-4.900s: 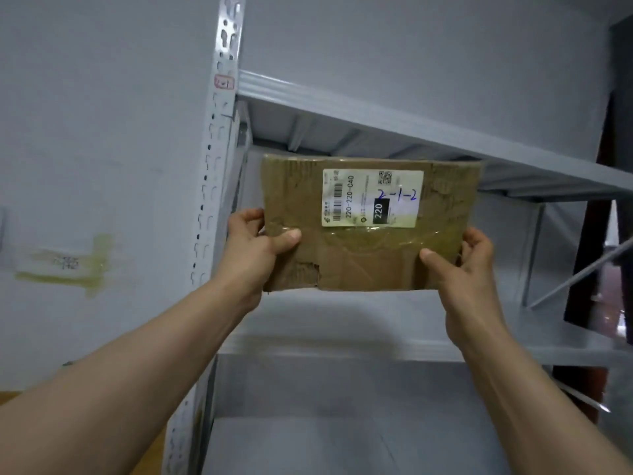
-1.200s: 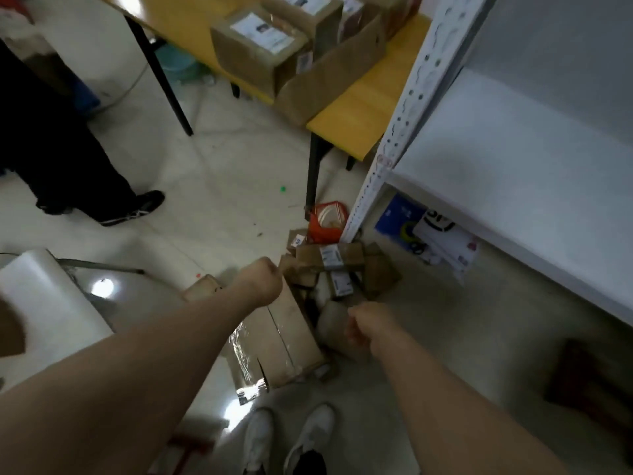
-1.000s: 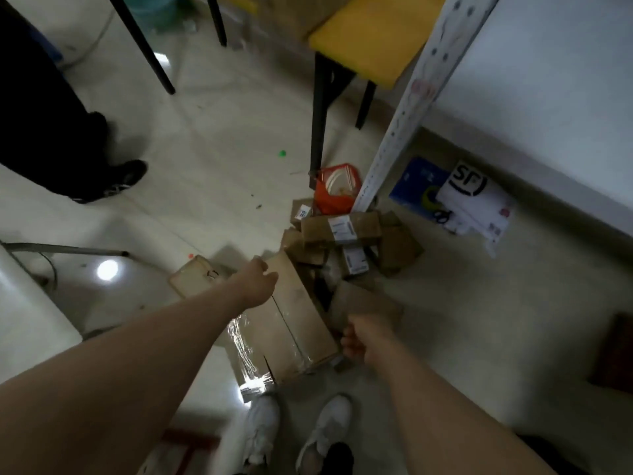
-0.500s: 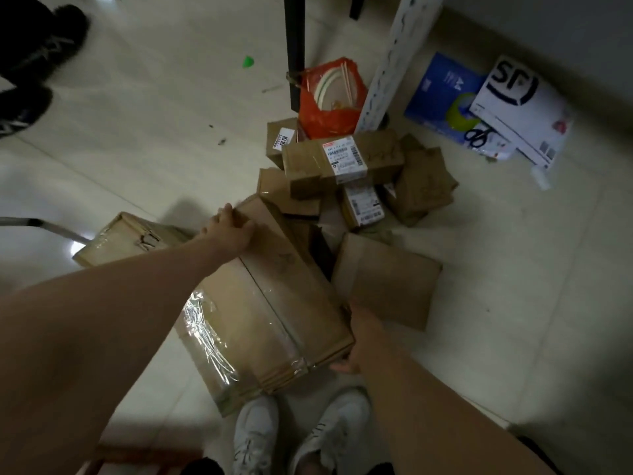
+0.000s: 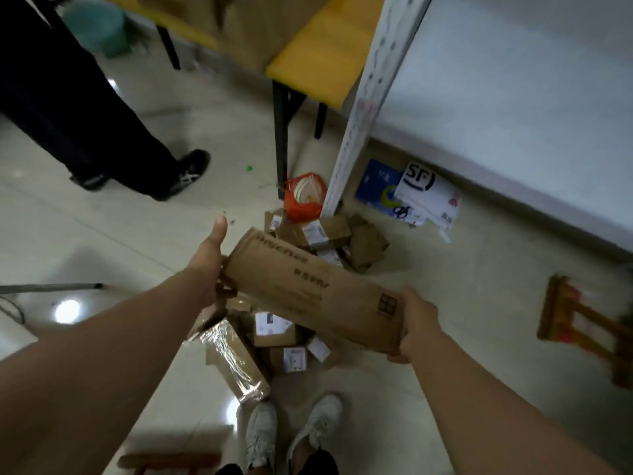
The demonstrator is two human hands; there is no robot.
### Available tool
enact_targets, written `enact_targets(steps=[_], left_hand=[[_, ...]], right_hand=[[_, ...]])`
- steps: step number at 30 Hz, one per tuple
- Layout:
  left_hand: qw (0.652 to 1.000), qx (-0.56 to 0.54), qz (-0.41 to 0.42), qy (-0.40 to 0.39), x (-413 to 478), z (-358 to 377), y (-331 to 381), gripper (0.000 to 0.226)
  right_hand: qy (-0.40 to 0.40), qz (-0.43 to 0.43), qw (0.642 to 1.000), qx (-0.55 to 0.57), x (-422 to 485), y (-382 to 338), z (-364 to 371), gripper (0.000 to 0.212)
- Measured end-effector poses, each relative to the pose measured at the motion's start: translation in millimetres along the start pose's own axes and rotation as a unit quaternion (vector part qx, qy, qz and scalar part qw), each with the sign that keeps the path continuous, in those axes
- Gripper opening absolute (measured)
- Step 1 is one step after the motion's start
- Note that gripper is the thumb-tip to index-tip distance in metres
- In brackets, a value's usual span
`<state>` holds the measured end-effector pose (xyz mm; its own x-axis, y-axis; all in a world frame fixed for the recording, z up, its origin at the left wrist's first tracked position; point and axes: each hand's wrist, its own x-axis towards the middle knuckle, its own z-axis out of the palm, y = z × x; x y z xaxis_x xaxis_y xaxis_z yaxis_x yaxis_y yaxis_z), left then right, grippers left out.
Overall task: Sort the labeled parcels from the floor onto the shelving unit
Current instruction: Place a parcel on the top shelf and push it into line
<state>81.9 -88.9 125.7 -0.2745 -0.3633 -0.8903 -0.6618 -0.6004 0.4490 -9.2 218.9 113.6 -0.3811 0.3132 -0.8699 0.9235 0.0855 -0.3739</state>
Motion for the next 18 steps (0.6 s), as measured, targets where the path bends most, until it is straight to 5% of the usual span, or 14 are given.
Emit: enact_targets(steps=[6, 10, 14, 18], left_hand=[[0.996, 0.060, -0.016, -0.070, -164, -20, 71, 0.067], [0.975, 0.073, -0.023, -0.210, -253, -31, 121, 0.067], [0.935, 0.026, 0.135, -0.327, -336, -41, 162, 0.056], [0.836, -0.044, 0.312, -0.450, -397, -55, 191, 0.061]], right_hand=[[-0.053, -0.091, 0.992, 0.065, -179, -75, -85, 0.023], [-0.072, -0.178, 0.975, 0.113, -274, -106, -136, 0.028], [-0.092, -0.257, 0.943, 0.193, -349, -128, -174, 0.013], [-0.135, -0.348, 0.917, 0.142, -405, -154, -205, 0.022]])
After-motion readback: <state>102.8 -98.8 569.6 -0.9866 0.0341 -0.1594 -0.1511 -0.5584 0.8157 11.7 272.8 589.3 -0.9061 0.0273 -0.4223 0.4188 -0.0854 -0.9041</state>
